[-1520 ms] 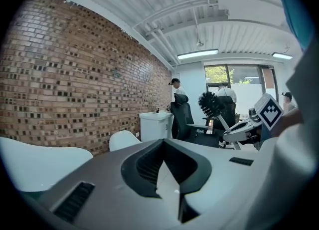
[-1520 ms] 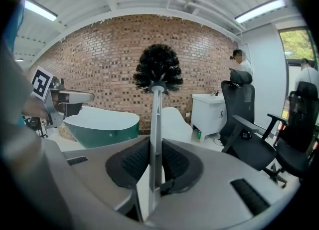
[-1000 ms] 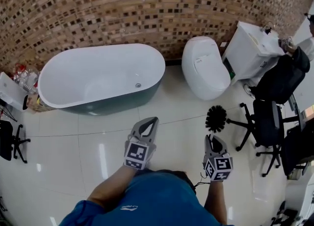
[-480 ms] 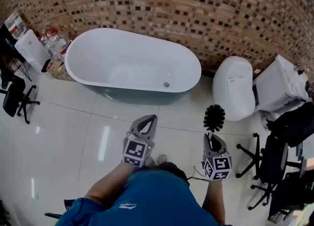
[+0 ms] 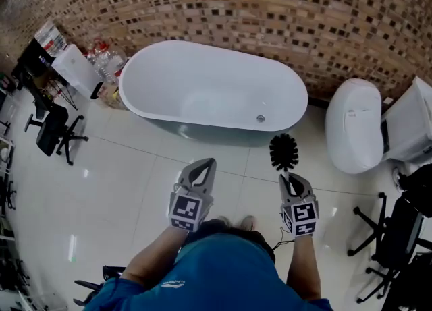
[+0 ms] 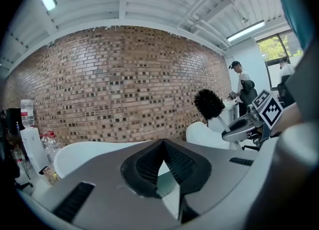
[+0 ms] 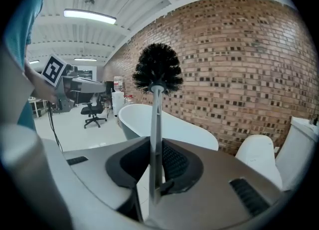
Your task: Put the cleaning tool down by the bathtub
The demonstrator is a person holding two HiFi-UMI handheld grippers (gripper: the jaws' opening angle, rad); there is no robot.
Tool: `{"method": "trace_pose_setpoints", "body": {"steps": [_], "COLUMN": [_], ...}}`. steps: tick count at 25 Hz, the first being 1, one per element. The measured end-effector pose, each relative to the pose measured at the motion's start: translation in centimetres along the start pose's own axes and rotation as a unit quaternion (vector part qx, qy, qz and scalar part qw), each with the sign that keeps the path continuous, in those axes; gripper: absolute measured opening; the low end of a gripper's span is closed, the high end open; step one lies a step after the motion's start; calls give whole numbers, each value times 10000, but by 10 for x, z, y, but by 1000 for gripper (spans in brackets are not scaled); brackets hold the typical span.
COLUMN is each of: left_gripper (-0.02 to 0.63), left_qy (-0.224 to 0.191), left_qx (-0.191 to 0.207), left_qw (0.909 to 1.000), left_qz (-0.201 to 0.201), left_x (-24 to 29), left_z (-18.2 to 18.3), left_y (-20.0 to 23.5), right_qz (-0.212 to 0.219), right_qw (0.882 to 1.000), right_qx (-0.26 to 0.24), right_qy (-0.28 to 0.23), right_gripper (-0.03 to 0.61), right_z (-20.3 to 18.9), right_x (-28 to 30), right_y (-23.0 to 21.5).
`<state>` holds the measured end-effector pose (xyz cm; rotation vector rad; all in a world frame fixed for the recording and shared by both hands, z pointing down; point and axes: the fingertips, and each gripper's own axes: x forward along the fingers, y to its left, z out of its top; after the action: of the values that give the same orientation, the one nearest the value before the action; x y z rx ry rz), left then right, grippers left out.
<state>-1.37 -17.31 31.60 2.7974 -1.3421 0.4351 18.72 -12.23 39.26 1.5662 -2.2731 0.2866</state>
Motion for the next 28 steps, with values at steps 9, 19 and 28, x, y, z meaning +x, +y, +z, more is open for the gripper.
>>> {"method": "trace_pose_setpoints", "body": {"steps": [9,19,28], "left_gripper": [2,2,2], "left_qy": [4,40,67], "left_qx": [-356,-665,-814], "left_qw": [9975,9922,9855], "left_qz": [611,1052,1485], "left_x": [-4,-25,-17], "left_z": [-33,-77,-117], "left_y": [98,276,335], "right_qz": [686,1007,2000], "right_qw": [9949,9813,9408], "right_qx": [-605,-1292,-2279], "right_qy": [419,1015,1518], "right_gripper": [67,67,67], "right_z": [21,60,32], "right_x": [81,213,312], "right_y": [60,170,228]}}
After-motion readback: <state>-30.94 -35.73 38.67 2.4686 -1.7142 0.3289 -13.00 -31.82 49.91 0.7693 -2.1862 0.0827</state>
